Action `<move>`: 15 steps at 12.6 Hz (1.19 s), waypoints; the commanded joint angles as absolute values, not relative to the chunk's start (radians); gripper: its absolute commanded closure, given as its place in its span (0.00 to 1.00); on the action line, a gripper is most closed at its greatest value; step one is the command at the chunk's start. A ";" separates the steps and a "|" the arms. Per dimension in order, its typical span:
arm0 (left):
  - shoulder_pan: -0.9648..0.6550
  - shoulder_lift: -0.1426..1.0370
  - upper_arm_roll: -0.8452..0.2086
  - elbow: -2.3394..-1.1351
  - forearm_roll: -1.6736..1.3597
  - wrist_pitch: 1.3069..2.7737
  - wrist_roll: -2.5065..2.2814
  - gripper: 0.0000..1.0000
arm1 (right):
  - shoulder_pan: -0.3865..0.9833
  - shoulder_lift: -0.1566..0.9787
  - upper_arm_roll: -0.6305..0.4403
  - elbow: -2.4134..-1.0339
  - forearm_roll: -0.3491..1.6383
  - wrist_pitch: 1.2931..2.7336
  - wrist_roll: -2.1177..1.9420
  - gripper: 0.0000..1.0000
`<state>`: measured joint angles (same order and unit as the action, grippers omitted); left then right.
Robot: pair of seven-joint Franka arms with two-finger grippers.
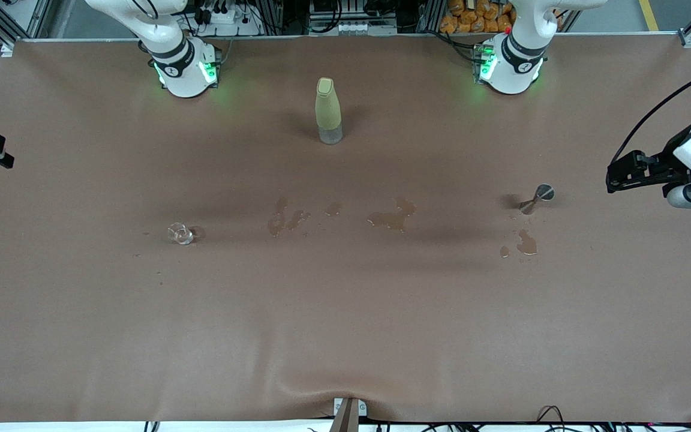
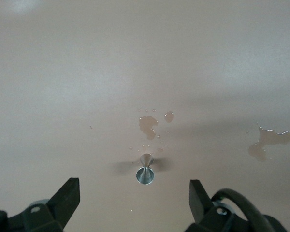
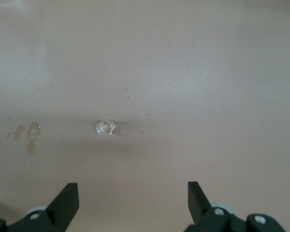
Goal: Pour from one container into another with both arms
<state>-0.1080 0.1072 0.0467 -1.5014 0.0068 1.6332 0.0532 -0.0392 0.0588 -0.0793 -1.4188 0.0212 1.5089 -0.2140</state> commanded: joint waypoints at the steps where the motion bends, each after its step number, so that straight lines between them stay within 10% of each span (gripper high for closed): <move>1: -0.112 0.103 0.052 -1.508 -0.006 1.634 0.100 0.00 | -0.044 0.072 -0.077 -1.390 0.018 1.500 -0.198 0.00; 15: -0.104 0.098 0.051 -1.514 -0.009 1.631 0.174 0.00 | -0.044 0.072 -0.077 -1.390 0.025 1.499 -0.101 0.00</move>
